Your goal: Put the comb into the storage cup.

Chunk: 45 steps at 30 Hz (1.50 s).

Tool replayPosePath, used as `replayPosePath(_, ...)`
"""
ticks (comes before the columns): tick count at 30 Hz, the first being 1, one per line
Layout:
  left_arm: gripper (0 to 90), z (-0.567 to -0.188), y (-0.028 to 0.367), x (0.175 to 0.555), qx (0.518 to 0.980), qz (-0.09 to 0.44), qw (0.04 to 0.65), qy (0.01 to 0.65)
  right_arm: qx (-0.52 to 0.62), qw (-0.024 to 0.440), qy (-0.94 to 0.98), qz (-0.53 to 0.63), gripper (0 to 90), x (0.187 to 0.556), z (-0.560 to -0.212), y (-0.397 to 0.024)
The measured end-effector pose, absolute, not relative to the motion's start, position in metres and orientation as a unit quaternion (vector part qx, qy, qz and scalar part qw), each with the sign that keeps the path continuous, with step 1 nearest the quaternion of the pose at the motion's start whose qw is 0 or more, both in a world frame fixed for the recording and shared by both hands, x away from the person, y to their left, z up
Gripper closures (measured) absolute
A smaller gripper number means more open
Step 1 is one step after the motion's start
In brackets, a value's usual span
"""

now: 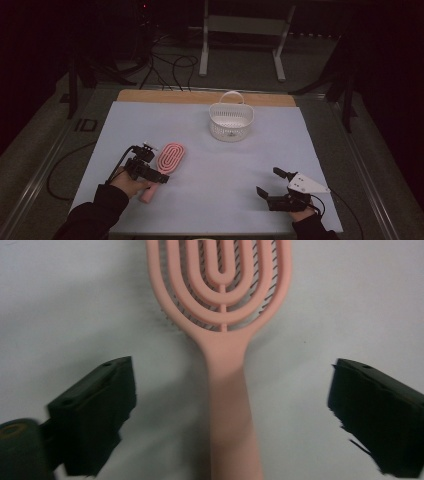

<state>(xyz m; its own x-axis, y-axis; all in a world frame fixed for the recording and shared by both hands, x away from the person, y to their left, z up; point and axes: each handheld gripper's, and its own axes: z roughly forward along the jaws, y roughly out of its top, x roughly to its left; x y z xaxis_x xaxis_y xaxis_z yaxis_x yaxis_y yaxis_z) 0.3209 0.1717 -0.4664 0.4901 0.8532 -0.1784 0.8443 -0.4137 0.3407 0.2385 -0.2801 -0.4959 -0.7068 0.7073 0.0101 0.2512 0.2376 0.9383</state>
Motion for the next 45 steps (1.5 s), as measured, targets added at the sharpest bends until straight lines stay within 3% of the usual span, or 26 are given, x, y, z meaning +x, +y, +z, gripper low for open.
replayPosePath(12,23.3,-0.468,0.169,0.327,0.841,-0.009,0.178,0.51,0.316,0.217,0.755,0.532,9.0,0.238,-0.495,-0.28)
replayPosePath(13,29.8,-0.47,0.169,0.328,0.843,-0.017,0.172,0.51,0.316,0.216,0.756,0.531,9.0,0.238,-0.495,-0.28)
replayPosePath(20,37.1,-0.473,0.165,0.329,0.85,-0.013,0.153,0.504,0.317,0.216,0.757,0.529,9.0,0.238,-0.496,-0.28)
replayPosePath(21,41.5,-0.474,0.165,0.33,0.85,-0.013,0.147,0.505,0.318,0.216,0.756,0.53,9.0,0.238,-0.495,-0.28)
replayPosePath(29,51.3,-0.479,0.161,0.333,0.859,-0.017,0.126,0.496,0.316,0.218,0.756,0.53,9.0,0.238,-0.495,-0.28)
replayPosePath(39,56.0,-0.485,0.153,0.337,0.867,-0.022,0.108,0.485,0.317,0.22,0.755,0.53,9.0,0.238,-0.495,-0.281)
replayPosePath(45,65.7,-0.486,0.152,0.338,0.866,-0.015,0.106,0.488,0.318,0.22,0.755,0.529,9.0,0.238,-0.495,-0.281)
